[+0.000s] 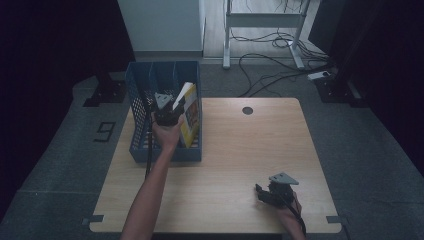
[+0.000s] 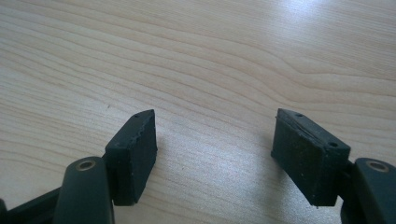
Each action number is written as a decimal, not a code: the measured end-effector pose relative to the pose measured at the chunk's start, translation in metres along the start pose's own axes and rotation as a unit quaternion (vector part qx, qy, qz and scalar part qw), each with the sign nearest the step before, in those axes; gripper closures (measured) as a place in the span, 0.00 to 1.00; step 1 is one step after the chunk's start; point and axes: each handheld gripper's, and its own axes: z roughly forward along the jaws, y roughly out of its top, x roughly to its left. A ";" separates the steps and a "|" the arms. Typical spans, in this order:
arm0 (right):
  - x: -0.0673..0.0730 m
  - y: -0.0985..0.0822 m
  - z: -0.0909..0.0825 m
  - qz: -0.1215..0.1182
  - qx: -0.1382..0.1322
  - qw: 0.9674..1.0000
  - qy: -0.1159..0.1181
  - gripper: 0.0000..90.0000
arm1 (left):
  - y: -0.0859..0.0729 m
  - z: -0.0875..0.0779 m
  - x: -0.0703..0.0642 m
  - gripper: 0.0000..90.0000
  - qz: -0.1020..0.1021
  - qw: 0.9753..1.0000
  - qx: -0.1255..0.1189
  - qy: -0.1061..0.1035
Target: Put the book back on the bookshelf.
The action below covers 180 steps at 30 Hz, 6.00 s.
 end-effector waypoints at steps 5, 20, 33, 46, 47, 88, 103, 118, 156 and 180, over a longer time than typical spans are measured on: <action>0.000 0.000 0.000 0.000 0.000 1.000 0.000 0.33 | 0.004 0.002 0.000 0.84 -0.001 1.000 -0.004 0.005; 0.000 0.000 0.000 0.001 0.000 1.000 0.000 0.33 | 0.005 0.013 -0.007 0.84 0.012 0.999 -0.031 0.036; -0.001 0.000 0.000 0.002 0.000 1.000 0.000 0.33 | 0.002 0.031 -0.006 0.84 0.005 0.998 -0.040 0.053; -0.002 0.001 0.001 0.004 -0.001 1.000 0.001 0.33 | -0.006 0.038 -0.007 0.84 0.017 0.997 -0.038 0.064; -0.002 0.001 0.001 0.005 -0.001 1.000 0.002 0.33 | -0.006 0.037 -0.008 0.84 0.018 0.997 -0.037 0.064; -0.004 0.000 0.000 0.006 -0.002 1.000 0.004 0.33 | -0.024 0.007 -0.005 0.67 0.014 0.999 -0.013 0.046; -0.004 0.000 0.000 0.005 -0.002 1.000 0.005 0.33 | -0.025 0.000 0.003 0.67 0.002 0.999 -0.012 0.048; -0.004 0.000 0.000 0.003 0.000 1.000 0.003 0.33 | -0.026 -0.020 0.002 0.52 0.010 1.000 0.000 0.007; -0.004 0.000 0.000 0.003 0.000 1.000 0.000 0.33 | -0.056 -0.070 0.006 0.42 0.006 0.996 0.030 -0.078; -0.004 0.000 0.000 0.004 0.000 1.000 0.000 0.33 | -0.134 -0.132 0.006 0.42 0.009 0.987 0.081 -0.140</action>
